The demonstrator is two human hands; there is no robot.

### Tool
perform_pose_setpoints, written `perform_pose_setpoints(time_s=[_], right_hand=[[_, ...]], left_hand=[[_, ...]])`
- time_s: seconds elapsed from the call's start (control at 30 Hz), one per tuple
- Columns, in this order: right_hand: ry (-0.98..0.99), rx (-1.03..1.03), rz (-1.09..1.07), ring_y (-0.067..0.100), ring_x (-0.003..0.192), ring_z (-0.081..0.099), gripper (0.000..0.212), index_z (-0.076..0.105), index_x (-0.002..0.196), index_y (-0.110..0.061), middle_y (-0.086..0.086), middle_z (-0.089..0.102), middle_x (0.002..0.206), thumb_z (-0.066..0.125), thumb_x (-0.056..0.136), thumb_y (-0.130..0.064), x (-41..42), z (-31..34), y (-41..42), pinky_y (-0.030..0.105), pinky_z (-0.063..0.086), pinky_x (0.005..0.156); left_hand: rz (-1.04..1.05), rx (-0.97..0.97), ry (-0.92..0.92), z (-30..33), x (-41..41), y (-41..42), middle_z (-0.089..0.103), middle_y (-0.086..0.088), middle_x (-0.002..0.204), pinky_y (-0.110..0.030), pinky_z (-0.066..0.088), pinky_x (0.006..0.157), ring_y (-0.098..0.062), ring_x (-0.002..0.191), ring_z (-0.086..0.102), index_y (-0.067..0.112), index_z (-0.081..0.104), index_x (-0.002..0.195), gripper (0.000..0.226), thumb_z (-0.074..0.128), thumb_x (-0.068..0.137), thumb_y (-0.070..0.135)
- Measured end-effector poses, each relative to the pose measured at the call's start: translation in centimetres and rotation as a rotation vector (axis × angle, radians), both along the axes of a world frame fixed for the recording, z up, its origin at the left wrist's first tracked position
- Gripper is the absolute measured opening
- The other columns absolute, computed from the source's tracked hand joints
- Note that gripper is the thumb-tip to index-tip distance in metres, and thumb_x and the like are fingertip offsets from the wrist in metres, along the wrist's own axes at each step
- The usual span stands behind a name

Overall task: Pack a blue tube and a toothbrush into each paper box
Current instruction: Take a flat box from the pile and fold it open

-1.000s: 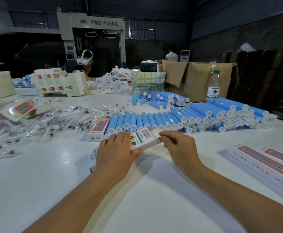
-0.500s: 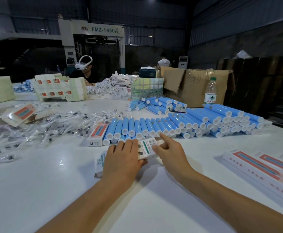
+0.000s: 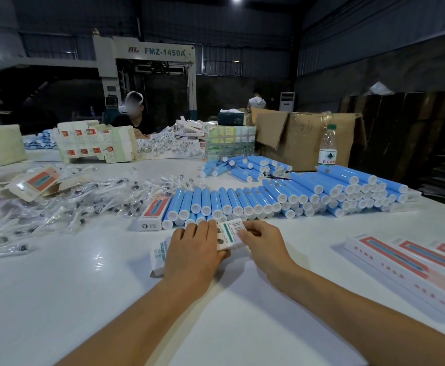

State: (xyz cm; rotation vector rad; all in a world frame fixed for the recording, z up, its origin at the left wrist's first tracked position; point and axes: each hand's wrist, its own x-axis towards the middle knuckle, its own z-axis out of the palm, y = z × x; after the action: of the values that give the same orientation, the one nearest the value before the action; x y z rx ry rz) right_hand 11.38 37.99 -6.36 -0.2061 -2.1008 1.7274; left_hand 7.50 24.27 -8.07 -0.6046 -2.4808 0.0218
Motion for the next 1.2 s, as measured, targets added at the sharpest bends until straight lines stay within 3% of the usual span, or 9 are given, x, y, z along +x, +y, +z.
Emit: perform_pose_setpoints(time_s=[0.13,0.23,0.33,0.4,0.47,0.57,0.7,0.87,1.2], right_hand=[[0.051,0.318,-0.041,0.014,0.102,0.056,0.017,0.066,0.106,-0.02,-0.002,0.061,0.108,0.056,0.093,-0.016,0.1,-0.1,0.4,0.024,0.048,0.08],[0.196,0.428,-0.204,0.009,0.118,0.036,0.06,0.041,0.139,-0.025,-0.009,0.035,0.126,0.067,0.086,-0.028,0.0,-0.1,1.1,0.017,0.032,0.093],[0.025,-0.145,-0.068,0.016,0.115,0.05,0.084,0.024,0.146,-0.03,0.002,0.042,0.137,0.075,0.08,-0.022,-0.4,0.4,1.3,0.034,0.045,0.093],[-0.113,-0.65,0.122,0.026,0.092,0.067,0.055,0.042,0.131,-0.012,0.015,0.066,0.112,0.069,0.083,-0.008,-0.6,0.7,1.2,0.039,0.057,0.075],[-0.159,-0.729,0.164,0.028,0.079,0.071,0.028,0.053,0.113,0.004,0.017,0.073,0.086,0.061,0.087,0.001,-0.7,0.8,1.3,0.036,0.059,0.061],[-0.104,-0.502,0.085,0.025,0.08,0.071,0.011,0.059,0.101,-0.003,0.015,0.072,0.089,0.055,0.091,0.0,-0.8,0.3,0.9,0.036,0.059,0.063],[-0.083,0.404,-0.092,0.022,0.083,0.064,0.018,0.053,0.105,-0.012,0.009,0.065,0.095,0.037,0.1,-0.019,-0.5,-0.9,-0.5,0.044,0.055,0.075],[-0.083,0.516,-0.115,0.018,0.088,0.062,0.04,0.037,0.14,-0.014,0.005,0.062,0.103,0.031,0.102,-0.027,-0.7,-1.0,-0.9,0.037,0.054,0.076],[-0.113,-0.351,0.169,0.024,0.083,0.071,0.023,0.066,0.098,-0.006,0.013,0.073,0.088,0.044,0.096,-0.009,0.3,1.1,0.7,0.037,0.06,0.071]], left_hand=[[0.007,0.029,0.001,0.1,0.1,-0.2,0.045,0.0,0.136,-0.032,0.031,0.098,-0.019,0.12,0.043,0.017,0.028,0.142,0.069,0.033,0.091,0.063],[0.017,0.081,0.011,0.5,0.2,-0.4,0.045,0.002,0.136,-0.031,0.031,0.097,-0.018,0.121,0.043,0.018,0.03,0.142,0.069,0.032,0.09,0.064],[0.004,0.095,0.019,0.6,0.2,-0.3,0.042,0.003,0.136,-0.029,0.029,0.097,-0.017,0.121,0.041,0.018,0.024,0.143,0.07,0.028,0.091,0.065],[-0.033,0.084,0.001,0.4,0.3,-0.1,0.04,0.003,0.139,-0.03,0.028,0.099,-0.017,0.123,0.039,0.018,0.023,0.144,0.071,0.028,0.091,0.065],[-0.05,0.058,0.002,0.3,0.4,0.0,0.038,0.001,0.142,-0.03,0.027,0.101,-0.018,0.126,0.037,0.018,0.022,0.144,0.071,0.028,0.091,0.064],[-0.046,0.024,0.014,0.1,0.3,0.1,0.036,0.0,0.145,-0.03,0.027,0.102,-0.018,0.128,0.035,0.016,0.02,0.145,0.072,0.027,0.092,0.064],[-0.04,-0.01,-0.02,-0.2,0.4,0.6,0.033,-0.001,0.144,-0.031,0.027,0.1,-0.019,0.125,0.035,0.014,0.016,0.146,0.083,0.023,0.087,0.072],[-0.035,0.0,-0.014,-0.2,0.5,0.6,0.034,-0.002,0.143,-0.032,0.027,0.1,-0.02,0.124,0.035,0.013,0.016,0.146,0.08,0.026,0.089,0.068],[-0.049,0.035,0.018,0.0,0.4,-0.1,0.036,0.0,0.145,-0.029,0.027,0.102,-0.017,0.129,0.036,0.017,0.021,0.146,0.071,0.029,0.092,0.063]])
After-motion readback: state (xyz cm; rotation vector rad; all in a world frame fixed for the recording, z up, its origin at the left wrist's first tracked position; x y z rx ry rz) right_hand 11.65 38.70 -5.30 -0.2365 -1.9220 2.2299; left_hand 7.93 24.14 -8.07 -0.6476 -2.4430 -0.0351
